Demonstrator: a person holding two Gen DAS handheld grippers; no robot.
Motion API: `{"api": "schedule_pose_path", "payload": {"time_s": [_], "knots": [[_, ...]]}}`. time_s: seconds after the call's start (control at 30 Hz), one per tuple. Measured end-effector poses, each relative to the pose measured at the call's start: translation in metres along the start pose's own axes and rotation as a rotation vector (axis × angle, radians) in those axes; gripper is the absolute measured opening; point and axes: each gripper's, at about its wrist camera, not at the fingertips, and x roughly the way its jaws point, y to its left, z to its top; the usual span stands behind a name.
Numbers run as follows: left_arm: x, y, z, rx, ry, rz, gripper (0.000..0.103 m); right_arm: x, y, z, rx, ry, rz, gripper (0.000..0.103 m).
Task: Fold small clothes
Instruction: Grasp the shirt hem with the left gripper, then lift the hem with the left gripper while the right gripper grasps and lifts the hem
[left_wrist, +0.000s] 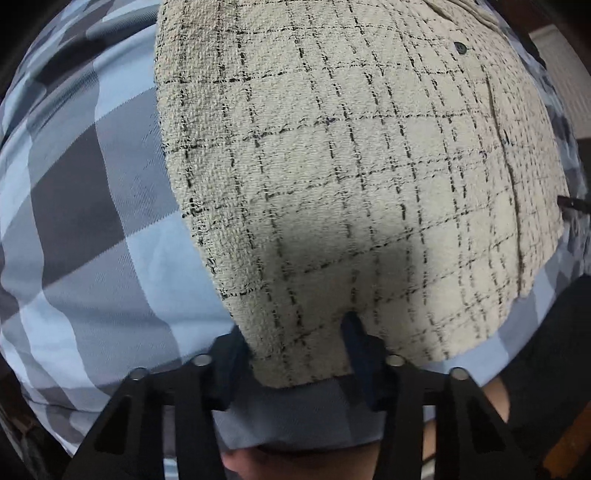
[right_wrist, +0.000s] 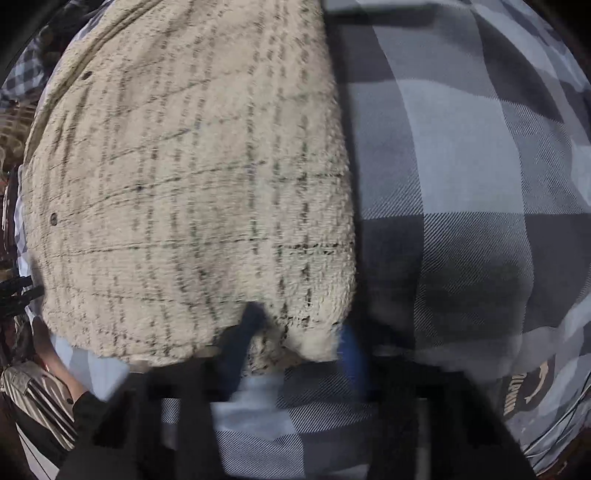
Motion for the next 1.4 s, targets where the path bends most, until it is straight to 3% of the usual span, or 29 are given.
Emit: {"api": "schedule_pose_path", "payload": {"time_s": [0.07, 0.1, 0.23, 0.37, 0.4, 0.47, 0.57, 0.73, 0.83, 0.97, 1.07, 1.2, 1.27, 1.4], "knots": [[-0.004, -0.007, 0.002, -0.006, -0.003, -0.033, 0.017, -0.004, 0.009, 0.003, -0.025, -0.007, 0.015, 0.008], [-0.010, -0.008, 0.005, -0.022, -0.010, -0.058, 0.013, -0.006, 0.013, 0.004, -0.036, -0.012, 0.022, 0.006], [-0.038, -0.002, 0.006, -0.123, -0.095, -0.187, 0.010, -0.026, 0.022, 0.005, -0.024, -0.080, 0.153, 0.005], [-0.077, 0.011, 0.004, -0.237, -0.253, -0.240, 0.009, -0.058, 0.014, -0.001, 0.110, -0.228, 0.469, 0.005], [-0.089, 0.011, 0.004, -0.261, -0.300, -0.240, 0.009, -0.064, 0.010, -0.006, 0.170, -0.292, 0.593, 0.005], [-0.105, 0.004, 0.003, -0.258, -0.349, -0.217, 0.008, -0.074, 0.012, -0.015, 0.237, -0.372, 0.755, 0.004], [-0.127, -0.014, -0.011, -0.216, -0.386, -0.230, 0.008, -0.091, 0.024, -0.026, 0.281, -0.480, 0.876, 0.004], [-0.184, -0.010, -0.064, -0.178, -0.488, -0.299, 0.008, -0.132, 0.046, -0.051, 0.245, -0.624, 0.867, 0.004], [-0.204, -0.005, -0.096, -0.189, -0.532, -0.317, 0.008, -0.149, 0.041, -0.069, 0.209, -0.662, 0.877, 0.004], [-0.224, -0.001, -0.143, -0.163, -0.555, -0.351, 0.008, -0.170, 0.029, -0.096, 0.154, -0.754, 0.962, 0.004], [-0.227, 0.001, -0.187, -0.149, -0.538, -0.390, 0.008, -0.184, 0.026, -0.116, 0.137, -0.771, 0.959, 0.004], [-0.226, -0.011, -0.241, -0.170, -0.504, -0.433, 0.008, -0.186, 0.026, -0.155, 0.122, -0.752, 0.912, 0.004], [-0.222, -0.020, -0.262, -0.172, -0.473, -0.409, 0.008, -0.192, 0.036, -0.174, 0.069, -0.753, 0.827, 0.004], [-0.216, -0.031, -0.269, -0.159, -0.434, -0.364, 0.008, -0.198, 0.035, -0.189, 0.042, -0.720, 0.740, 0.004]]}}
